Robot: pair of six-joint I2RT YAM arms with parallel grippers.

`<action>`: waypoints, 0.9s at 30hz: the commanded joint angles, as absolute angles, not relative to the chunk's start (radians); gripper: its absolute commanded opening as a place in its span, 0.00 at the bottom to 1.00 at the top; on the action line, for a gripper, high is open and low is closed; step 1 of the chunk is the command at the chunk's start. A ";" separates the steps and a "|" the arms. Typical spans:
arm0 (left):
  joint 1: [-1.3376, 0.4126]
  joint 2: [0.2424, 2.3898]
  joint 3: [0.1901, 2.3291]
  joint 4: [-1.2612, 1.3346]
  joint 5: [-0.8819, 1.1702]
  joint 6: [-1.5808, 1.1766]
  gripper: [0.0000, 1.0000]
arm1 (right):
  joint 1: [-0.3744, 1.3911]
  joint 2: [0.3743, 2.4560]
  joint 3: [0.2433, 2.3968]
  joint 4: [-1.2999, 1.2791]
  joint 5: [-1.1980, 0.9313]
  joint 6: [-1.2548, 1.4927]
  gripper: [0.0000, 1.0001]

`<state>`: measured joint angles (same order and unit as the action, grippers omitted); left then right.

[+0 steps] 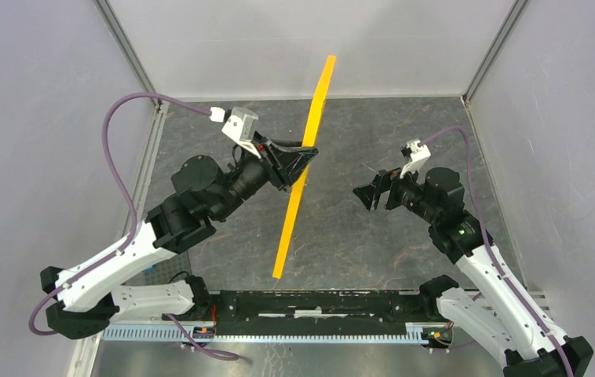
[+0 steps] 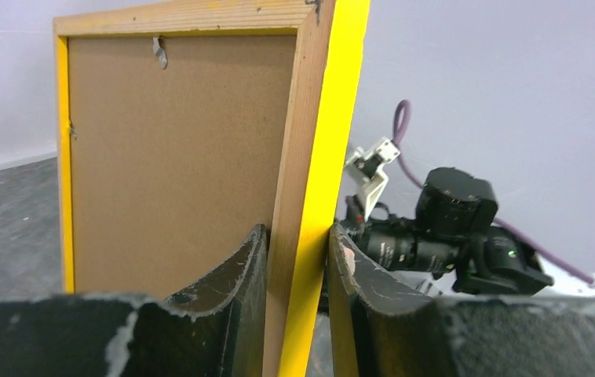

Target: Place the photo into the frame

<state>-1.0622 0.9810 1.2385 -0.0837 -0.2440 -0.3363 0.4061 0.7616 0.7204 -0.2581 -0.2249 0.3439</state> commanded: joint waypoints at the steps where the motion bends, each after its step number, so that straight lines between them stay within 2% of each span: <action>1: -1.072 1.030 1.362 0.134 -0.131 -0.486 0.02 | 0.410 0.768 0.719 -0.130 -0.371 0.383 0.95; 7: -1.072 1.070 1.400 0.150 -0.144 -0.509 0.02 | 0.411 0.742 0.752 -0.225 -0.268 0.358 0.95; 11: -1.065 1.075 1.364 0.140 -0.224 -0.516 0.02 | 0.410 0.693 0.779 -0.253 -0.222 0.355 0.95; 15: -0.999 1.069 1.345 0.086 -0.238 -0.585 0.02 | 0.410 0.675 0.809 -0.291 -0.199 0.343 0.95; 20: -0.824 1.068 1.359 0.035 -0.191 -0.675 0.02 | 0.410 0.676 0.809 -0.309 -0.185 0.334 0.95; 27: -0.454 1.145 1.377 -0.020 0.032 -0.843 0.02 | 0.410 0.673 0.796 -0.304 -0.180 0.335 0.95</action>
